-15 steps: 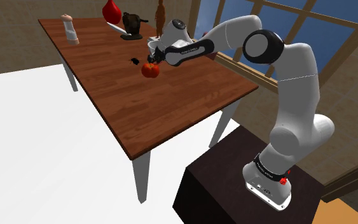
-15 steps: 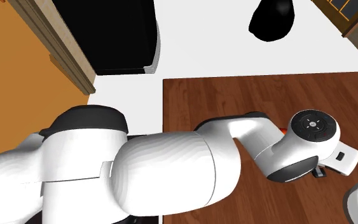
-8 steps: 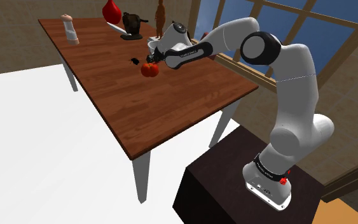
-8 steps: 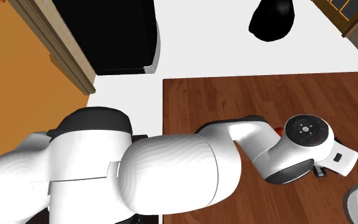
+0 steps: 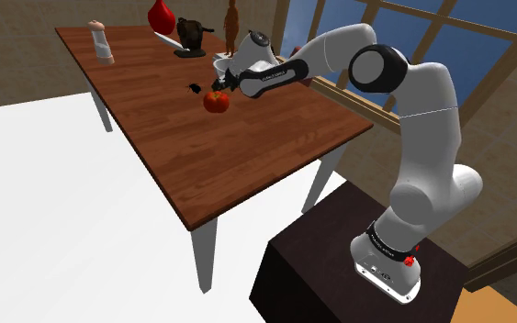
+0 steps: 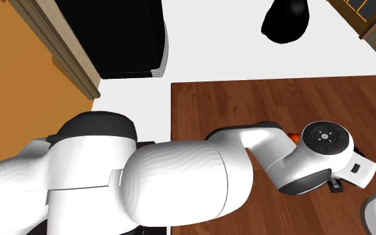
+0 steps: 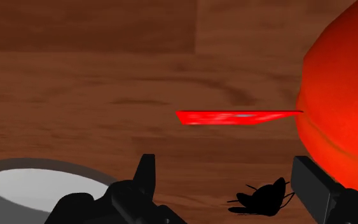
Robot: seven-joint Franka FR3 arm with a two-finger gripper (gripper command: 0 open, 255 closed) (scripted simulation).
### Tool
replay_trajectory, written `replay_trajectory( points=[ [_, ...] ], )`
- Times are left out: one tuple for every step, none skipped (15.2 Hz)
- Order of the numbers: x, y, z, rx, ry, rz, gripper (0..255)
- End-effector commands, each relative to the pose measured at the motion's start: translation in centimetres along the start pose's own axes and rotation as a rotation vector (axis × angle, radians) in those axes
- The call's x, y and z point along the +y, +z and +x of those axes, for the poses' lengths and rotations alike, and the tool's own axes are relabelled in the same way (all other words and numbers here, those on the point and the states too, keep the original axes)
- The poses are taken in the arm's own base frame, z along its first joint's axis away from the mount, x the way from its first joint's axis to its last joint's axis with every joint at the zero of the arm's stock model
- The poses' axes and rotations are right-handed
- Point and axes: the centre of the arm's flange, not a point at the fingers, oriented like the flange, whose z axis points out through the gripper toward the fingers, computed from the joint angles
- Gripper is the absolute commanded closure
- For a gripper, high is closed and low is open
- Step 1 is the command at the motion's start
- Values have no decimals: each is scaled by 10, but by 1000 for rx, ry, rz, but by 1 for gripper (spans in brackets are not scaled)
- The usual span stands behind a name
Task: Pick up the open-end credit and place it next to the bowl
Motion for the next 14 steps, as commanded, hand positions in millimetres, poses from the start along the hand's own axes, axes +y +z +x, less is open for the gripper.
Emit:
replay_trajectory(
  points=[
    [-5, 11, -11, -36, -8, 3, 0],
    [-9, 15, -13, -35, -8, 1, 0],
    [-9, 1, -13, -35, -8, 1, 0],
    [-9, -12, -12, -35, -8, 1, 0],
    [-9, -25, -12, -35, -8, 1, 0],
    [-9, -35, -11, -35, -8, 1, 0],
    [-9, -35, -11, -35, -8, 1, 0],
    [-9, -35, -11, -35, -8, 1, 0],
    [-9, -35, -11, -35, -8, 1, 0],
    [-9, -35, -11, -35, -8, 1, 0],
    [-9, -35, -11, -35, -8, 1, 0],
    [-9, -35, -11, -35, -8, 1, 0],
    [-9, -35, -11, -35, -8, 1, 0],
    [-9, -35, -11, -35, -8, 1, 0]
  ],
)
